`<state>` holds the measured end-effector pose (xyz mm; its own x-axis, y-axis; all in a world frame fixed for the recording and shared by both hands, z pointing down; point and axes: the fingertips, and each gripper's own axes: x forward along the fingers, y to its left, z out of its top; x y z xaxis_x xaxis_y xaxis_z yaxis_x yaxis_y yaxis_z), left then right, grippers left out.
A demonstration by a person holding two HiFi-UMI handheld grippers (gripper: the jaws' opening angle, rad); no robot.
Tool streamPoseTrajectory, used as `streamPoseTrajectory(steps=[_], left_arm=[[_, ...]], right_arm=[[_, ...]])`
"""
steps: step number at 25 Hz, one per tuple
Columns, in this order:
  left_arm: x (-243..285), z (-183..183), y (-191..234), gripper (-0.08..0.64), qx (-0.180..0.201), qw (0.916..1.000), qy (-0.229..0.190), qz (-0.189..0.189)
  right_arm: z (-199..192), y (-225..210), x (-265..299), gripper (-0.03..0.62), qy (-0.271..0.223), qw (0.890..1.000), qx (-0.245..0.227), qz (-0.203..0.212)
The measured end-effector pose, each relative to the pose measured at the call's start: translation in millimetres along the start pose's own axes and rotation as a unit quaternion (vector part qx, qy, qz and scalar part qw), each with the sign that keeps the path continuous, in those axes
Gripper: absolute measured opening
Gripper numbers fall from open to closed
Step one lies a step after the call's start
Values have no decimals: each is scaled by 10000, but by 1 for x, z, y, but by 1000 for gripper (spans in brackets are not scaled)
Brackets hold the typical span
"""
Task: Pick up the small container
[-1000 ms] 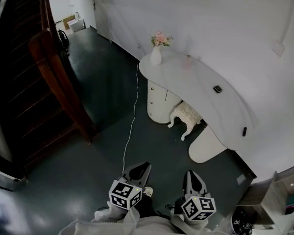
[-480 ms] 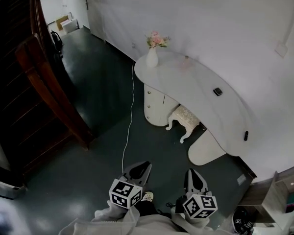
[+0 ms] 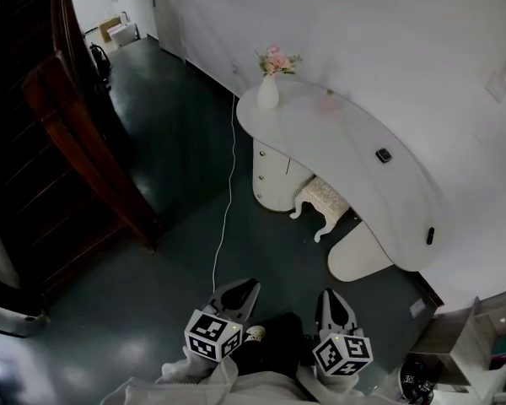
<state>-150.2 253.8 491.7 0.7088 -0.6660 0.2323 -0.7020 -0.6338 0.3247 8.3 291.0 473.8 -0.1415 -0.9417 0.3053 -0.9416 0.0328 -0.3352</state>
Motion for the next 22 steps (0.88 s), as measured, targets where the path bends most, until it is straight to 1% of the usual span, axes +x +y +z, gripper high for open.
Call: streamPoseTrajectory(steps=[4,7,17,22], left_arm=[[-3,-7,3,34,-6,9999,84,88],[1,-7,9,34,5,9998,92,169],[46,18,30,34,83,9996,12,266],[81,39,45,34,145,9994,7,312]], right_arm=[[-3,-10,-1,49,15,9999,83,-117],[-1,-14,4,49,-3,9999,86,-123],[21,-29,53,49,-19,10000,88,7],[49,-45,88,49,-98,9999,38,27]])
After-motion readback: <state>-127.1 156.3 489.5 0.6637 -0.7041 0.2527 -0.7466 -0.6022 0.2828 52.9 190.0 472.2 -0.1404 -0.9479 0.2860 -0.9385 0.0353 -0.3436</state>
